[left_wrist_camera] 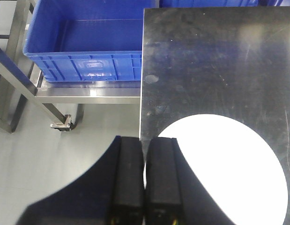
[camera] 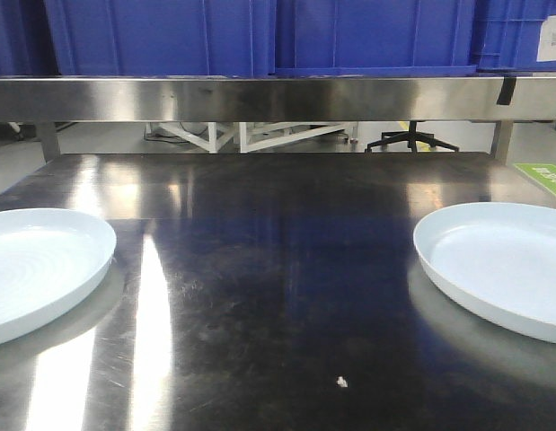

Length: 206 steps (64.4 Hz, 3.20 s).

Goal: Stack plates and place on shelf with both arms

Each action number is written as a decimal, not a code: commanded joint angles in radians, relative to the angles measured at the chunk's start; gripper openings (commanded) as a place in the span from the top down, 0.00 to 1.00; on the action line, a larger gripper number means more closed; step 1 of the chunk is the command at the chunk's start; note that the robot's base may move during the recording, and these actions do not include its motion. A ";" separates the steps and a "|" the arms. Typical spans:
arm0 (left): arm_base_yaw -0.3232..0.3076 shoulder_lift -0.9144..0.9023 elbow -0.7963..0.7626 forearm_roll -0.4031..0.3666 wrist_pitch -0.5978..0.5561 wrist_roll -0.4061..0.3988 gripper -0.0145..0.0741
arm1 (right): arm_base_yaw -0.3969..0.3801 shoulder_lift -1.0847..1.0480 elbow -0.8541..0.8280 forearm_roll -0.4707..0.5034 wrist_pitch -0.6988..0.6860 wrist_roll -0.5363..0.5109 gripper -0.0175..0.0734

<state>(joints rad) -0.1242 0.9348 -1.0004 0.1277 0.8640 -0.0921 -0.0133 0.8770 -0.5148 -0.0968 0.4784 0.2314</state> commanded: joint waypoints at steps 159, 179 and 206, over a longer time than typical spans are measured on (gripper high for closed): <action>0.029 0.532 0.094 0.042 -0.185 -0.122 0.24 | 0.001 0.020 -0.044 -0.019 -0.206 -0.013 0.21; 0.029 0.580 0.094 0.042 -0.192 -0.122 0.24 | 0.001 0.020 -0.044 -0.019 -0.206 -0.013 0.21; 0.029 0.596 0.090 0.030 -0.206 -0.122 0.70 | 0.001 0.020 -0.044 -0.019 -0.207 -0.013 0.21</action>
<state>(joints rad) -0.0950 1.5564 -0.8850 0.1605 0.6756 -0.2034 -0.0133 0.9022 -0.5200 -0.1026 0.3300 0.2276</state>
